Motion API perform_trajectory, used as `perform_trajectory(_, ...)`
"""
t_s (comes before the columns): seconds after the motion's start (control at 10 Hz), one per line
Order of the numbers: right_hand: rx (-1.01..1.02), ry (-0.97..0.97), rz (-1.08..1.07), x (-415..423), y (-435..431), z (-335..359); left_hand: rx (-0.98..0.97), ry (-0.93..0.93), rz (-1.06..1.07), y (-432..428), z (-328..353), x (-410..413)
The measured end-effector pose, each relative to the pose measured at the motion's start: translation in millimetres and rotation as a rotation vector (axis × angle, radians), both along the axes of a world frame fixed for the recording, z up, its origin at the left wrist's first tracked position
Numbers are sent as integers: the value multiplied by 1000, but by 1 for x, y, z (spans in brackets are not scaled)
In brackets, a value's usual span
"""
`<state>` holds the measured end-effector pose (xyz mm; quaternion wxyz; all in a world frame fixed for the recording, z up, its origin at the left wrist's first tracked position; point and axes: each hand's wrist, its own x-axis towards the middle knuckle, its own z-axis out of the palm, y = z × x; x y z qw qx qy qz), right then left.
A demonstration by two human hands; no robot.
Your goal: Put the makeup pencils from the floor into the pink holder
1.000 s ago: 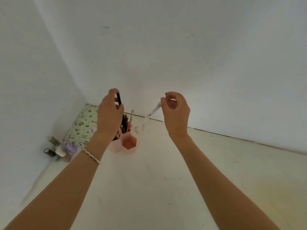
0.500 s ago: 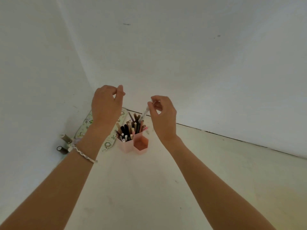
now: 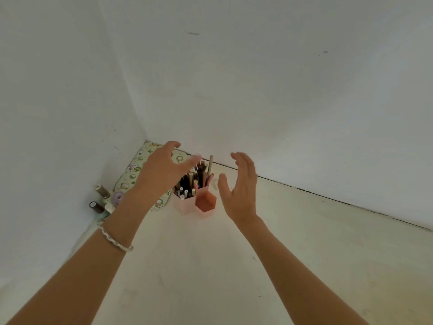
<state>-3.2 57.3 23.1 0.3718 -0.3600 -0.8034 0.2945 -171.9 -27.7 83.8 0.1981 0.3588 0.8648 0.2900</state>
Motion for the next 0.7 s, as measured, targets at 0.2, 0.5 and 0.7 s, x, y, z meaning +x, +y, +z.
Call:
perform_trajectory(0.2,-293,-627,187,9,-24,-56,-372,110,-168,1,-16,20)
perform_trajectory(0.5,-337,-487,42,-51,22,-65,-132,119,-25,43,-31,-7)
perform_trajectory(0.7,-346,-446,-6,-62,28,-69,-105,10,-12,60,-31,-18)
